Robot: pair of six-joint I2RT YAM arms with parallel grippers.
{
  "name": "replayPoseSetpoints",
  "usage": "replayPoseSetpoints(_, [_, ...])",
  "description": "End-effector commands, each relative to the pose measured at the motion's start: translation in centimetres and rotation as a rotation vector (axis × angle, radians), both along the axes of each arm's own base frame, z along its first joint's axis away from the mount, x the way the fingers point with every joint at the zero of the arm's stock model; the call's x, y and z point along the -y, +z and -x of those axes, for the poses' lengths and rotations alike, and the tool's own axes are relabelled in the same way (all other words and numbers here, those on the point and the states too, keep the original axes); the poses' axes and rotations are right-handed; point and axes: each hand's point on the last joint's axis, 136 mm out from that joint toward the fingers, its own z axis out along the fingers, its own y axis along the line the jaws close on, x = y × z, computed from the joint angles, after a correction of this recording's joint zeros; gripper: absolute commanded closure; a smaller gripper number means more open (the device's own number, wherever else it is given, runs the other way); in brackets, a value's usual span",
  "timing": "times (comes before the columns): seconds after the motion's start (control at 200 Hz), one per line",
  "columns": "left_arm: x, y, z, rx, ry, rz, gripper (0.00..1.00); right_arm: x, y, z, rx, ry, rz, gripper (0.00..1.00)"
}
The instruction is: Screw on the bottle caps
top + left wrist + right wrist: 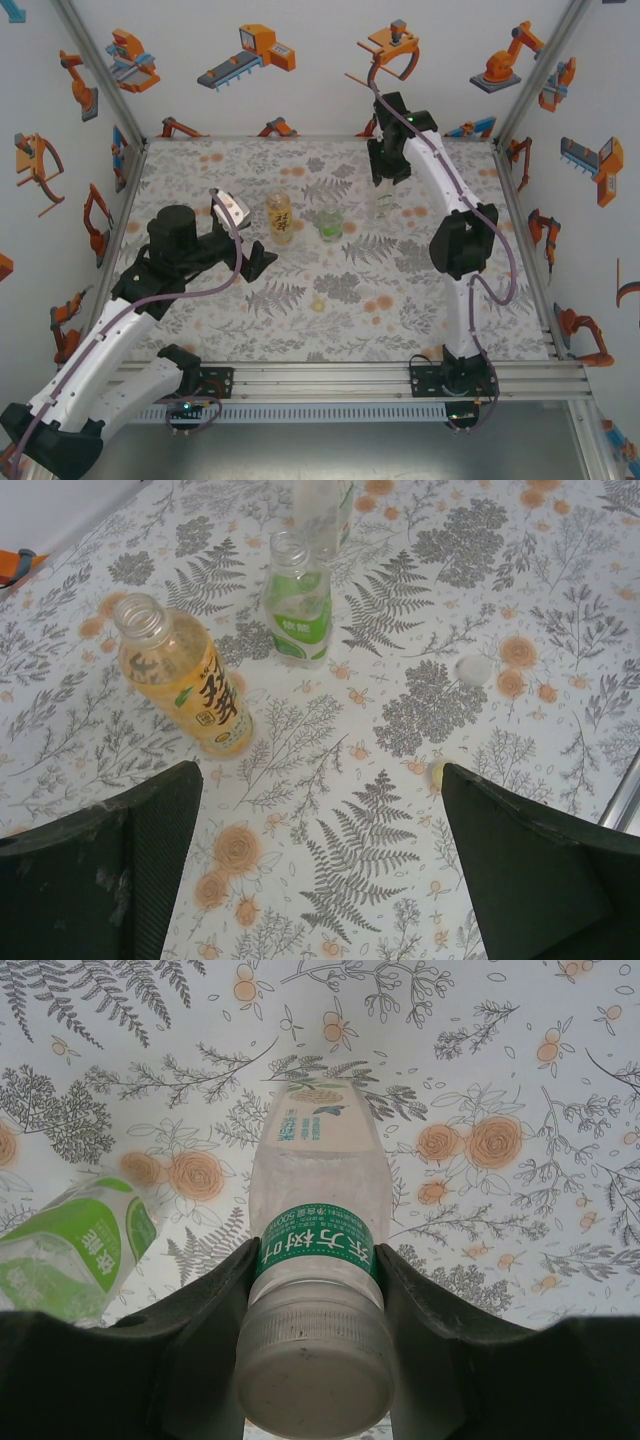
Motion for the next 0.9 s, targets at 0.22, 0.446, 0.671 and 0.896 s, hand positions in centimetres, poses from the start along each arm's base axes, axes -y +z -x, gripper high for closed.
replayPoseSetpoints(0.22, [0.4,0.6,0.1,0.024,-0.031,0.013,0.03,0.5,3.0,0.4,0.057,-0.022,-0.013,0.45])
replayPoseSetpoints(0.446, [0.4,0.6,0.2,0.024,-0.032,0.013,0.03,0.6,5.2,0.6,0.087,-0.014,-0.014,0.41])
replayPoseSetpoints(0.671, [0.5,0.7,0.2,0.022,-0.035,0.013,0.03,1.0,8.1,1.4,0.132,-0.008,-0.024,0.41])
replayPoseSetpoints(0.896, [0.6,0.6,0.1,0.018,-0.04,0.013,0.03,0.5,11.7,3.9,0.187,0.045,-0.072,0.42])
